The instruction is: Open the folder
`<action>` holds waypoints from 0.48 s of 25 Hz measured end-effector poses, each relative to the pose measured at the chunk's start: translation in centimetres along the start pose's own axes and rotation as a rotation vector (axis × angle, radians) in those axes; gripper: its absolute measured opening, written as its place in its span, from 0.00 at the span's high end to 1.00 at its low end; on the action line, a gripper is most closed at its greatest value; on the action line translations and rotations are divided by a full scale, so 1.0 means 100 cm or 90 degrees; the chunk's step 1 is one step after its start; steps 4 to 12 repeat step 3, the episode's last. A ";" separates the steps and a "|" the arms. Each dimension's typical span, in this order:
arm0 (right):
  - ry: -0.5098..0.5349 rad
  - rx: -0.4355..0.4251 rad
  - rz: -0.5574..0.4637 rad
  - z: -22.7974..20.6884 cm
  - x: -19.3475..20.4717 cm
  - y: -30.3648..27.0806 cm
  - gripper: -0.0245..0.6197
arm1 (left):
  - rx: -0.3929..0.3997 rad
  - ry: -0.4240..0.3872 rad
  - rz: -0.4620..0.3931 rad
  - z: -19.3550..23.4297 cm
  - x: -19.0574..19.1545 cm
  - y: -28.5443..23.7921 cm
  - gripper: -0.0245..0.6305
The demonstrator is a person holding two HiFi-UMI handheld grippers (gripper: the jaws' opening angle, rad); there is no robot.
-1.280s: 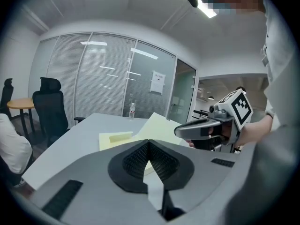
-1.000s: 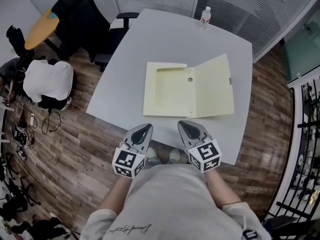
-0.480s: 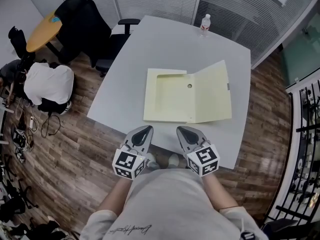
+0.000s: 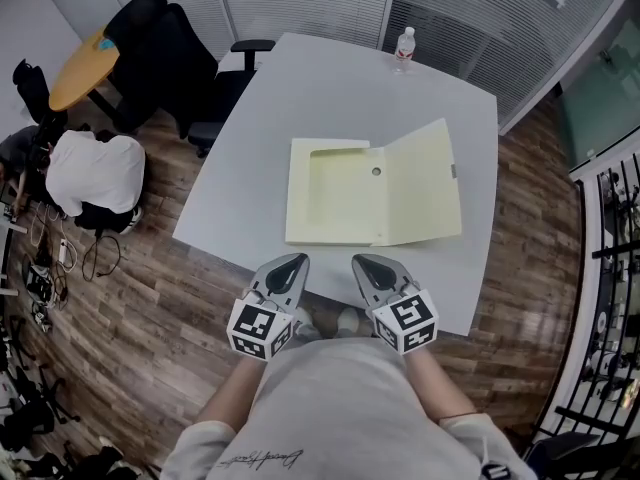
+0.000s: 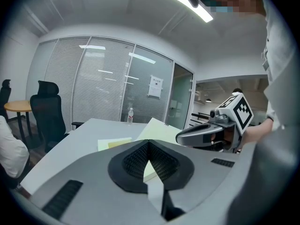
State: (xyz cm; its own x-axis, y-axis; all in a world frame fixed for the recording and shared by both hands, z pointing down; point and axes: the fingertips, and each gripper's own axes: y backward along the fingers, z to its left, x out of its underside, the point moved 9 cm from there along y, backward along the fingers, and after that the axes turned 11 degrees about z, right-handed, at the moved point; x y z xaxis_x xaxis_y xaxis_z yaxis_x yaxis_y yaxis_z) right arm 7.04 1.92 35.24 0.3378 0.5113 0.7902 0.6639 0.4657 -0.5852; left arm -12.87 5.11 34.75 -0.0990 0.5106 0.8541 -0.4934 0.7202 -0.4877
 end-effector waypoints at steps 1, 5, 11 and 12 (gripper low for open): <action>0.000 0.000 -0.001 0.000 0.000 0.000 0.93 | 0.001 -0.001 0.000 -0.001 0.000 0.000 0.95; 0.000 0.000 -0.002 -0.001 0.001 0.001 0.93 | 0.002 -0.002 0.000 -0.001 0.000 -0.001 0.95; 0.000 0.000 -0.002 -0.001 0.001 0.001 0.93 | 0.002 -0.002 0.000 -0.001 0.000 -0.001 0.95; 0.000 0.000 -0.002 -0.001 0.001 0.001 0.93 | 0.002 -0.002 0.000 -0.001 0.000 -0.001 0.95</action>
